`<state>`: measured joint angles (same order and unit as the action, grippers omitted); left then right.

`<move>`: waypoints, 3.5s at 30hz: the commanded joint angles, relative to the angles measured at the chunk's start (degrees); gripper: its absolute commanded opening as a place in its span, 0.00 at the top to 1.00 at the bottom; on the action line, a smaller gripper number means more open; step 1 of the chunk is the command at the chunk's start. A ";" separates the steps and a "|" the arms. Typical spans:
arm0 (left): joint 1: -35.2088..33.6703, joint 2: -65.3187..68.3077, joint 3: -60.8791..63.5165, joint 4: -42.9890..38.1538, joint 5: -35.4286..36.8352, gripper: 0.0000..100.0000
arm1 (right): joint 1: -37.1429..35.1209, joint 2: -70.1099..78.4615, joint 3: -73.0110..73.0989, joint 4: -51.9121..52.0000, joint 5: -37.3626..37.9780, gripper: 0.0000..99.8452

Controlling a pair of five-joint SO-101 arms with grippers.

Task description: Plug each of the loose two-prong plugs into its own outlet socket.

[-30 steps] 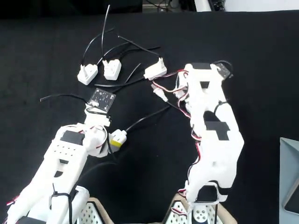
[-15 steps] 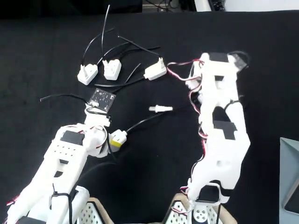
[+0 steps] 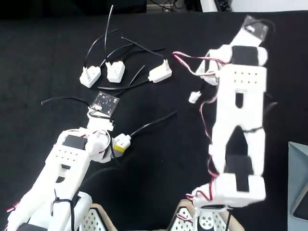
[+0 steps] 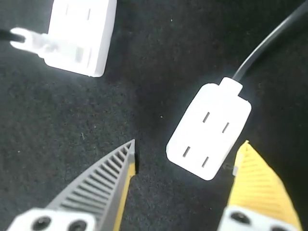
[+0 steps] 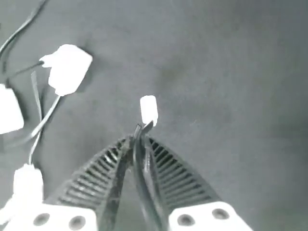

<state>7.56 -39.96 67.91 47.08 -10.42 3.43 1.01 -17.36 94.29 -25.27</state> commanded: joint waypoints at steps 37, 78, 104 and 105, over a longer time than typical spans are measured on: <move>0.31 -0.79 0.04 -2.29 0.35 0.68 | -10.37 5.05 14.29 2.64 40.79 0.87; 0.40 -0.79 0.04 -2.46 0.35 0.68 | -13.54 6.81 46.11 -43.52 69.01 0.87; -4.53 -4.31 -5.14 1.76 0.44 0.68 | -13.54 -24.57 49.10 -30.51 46.77 0.99; -5.85 -5.80 -6.64 3.87 0.44 0.68 | -14.24 -25.98 50.15 -30.51 45.36 0.99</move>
<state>4.84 -42.07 66.59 47.43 -10.42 -9.85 -19.91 31.78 63.52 24.22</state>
